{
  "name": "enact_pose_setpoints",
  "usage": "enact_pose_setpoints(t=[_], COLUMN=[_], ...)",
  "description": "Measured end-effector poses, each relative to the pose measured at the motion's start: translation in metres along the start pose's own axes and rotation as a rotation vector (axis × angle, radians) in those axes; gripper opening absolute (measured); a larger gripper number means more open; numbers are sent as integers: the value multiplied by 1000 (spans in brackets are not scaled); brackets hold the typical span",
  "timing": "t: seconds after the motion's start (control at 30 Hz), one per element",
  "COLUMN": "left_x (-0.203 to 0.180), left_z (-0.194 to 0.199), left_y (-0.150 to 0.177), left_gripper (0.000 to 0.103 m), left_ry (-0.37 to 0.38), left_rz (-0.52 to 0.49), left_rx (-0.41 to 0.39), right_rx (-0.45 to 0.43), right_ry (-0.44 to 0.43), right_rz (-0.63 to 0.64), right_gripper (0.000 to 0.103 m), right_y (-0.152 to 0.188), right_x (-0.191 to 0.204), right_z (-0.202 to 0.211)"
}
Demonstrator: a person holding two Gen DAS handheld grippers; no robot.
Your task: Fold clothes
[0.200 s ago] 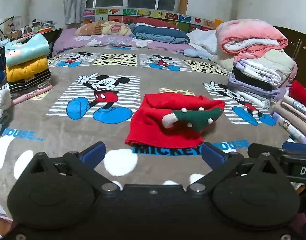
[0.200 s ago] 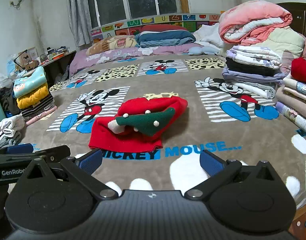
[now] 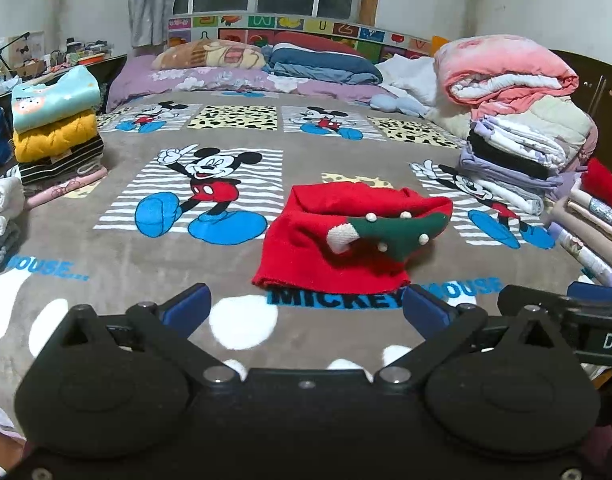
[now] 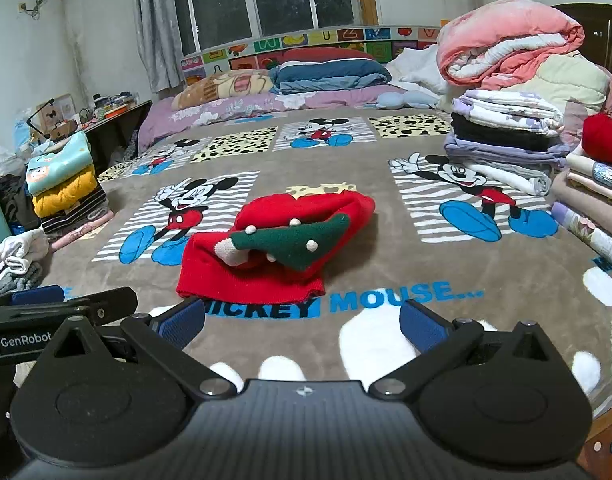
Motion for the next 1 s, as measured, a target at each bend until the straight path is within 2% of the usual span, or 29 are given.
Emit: enact_pose_setpoints(t=[1.0], left_x=[1], left_z=[-6], left_y=[7], left_gripper=[103], left_ry=[-11], left_rz=[-13], left_rx=[20], right_rx=[23], right_ry=[-5], right_rz=[-10], right_gripper=[103], right_y=[8], right_x=[-2], right_z=[-6])
Point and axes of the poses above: each gripper's, at about its wrist camera, not at the fingertips, and z roughly against the way its jaws point, x to its left, y to its underside, the point moved 10 cm from there along -z, roughly the way its jaws point, and after that the axes turned 13 degrees about -x, right-handed, at the moved point
